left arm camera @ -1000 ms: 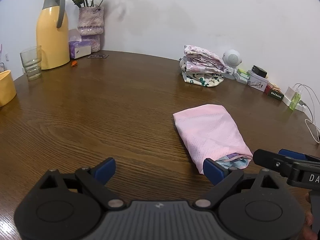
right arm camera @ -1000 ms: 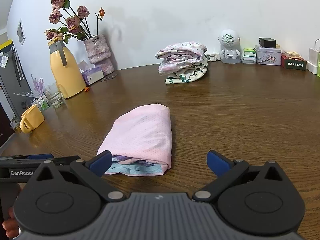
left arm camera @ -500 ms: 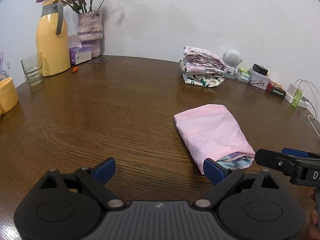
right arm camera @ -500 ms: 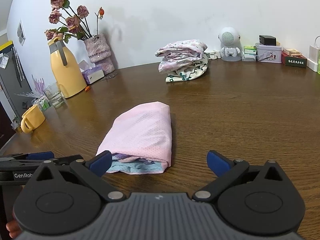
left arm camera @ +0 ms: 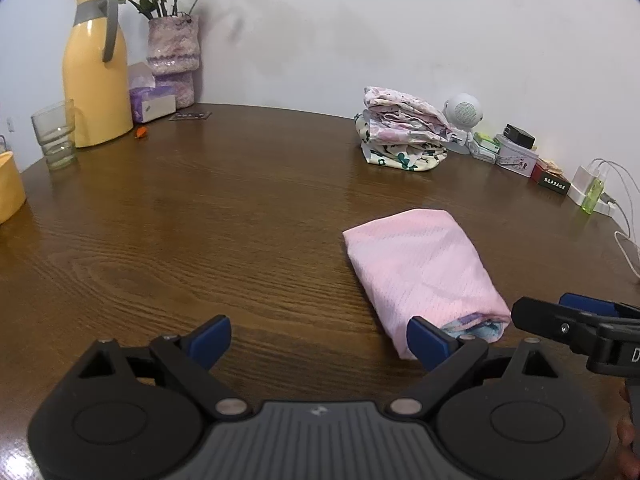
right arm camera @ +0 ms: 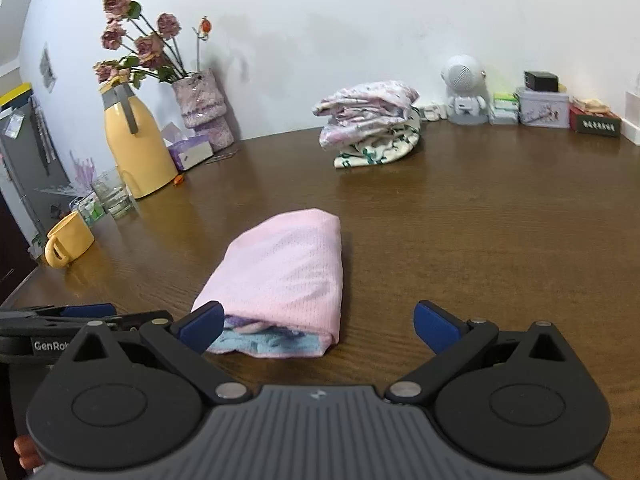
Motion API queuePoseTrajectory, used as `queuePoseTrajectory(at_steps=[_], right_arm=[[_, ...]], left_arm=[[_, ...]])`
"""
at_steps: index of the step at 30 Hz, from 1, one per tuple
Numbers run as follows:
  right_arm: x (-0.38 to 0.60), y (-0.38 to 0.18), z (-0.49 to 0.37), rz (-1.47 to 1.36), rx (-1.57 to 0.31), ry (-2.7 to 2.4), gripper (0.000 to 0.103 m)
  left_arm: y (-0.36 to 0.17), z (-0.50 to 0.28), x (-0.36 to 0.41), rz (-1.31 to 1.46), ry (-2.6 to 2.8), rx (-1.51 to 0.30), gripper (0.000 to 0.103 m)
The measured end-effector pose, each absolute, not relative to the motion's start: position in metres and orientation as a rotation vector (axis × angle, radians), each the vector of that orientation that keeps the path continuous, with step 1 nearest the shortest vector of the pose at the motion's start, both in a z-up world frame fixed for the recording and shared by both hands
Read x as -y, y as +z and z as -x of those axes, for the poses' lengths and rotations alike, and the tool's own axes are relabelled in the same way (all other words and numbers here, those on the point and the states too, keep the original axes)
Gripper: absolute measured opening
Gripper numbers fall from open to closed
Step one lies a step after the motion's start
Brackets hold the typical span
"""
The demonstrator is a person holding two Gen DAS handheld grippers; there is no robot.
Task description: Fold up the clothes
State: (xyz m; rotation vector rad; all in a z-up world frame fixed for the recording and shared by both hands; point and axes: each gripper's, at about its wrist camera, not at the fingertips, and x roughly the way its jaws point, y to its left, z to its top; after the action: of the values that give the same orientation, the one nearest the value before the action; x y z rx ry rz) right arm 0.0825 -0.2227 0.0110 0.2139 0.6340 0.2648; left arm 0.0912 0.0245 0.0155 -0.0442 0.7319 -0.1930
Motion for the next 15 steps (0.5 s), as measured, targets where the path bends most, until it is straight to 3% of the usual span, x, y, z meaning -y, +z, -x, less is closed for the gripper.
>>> queuePoseTrajectory(at_steps=[11, 15], right_arm=[[0.245, 0.002, -0.159, -0.309, -0.771, 0.417, 0.103], [0.244, -0.009, -0.184, -0.345, -0.815, 0.456, 0.099]], left_arm=[[0.011, -0.140, -0.001, 0.100, -0.277, -0.806, 0.092], [0.003, -0.157, 0.008, 0.099, -0.301, -0.839, 0.077]])
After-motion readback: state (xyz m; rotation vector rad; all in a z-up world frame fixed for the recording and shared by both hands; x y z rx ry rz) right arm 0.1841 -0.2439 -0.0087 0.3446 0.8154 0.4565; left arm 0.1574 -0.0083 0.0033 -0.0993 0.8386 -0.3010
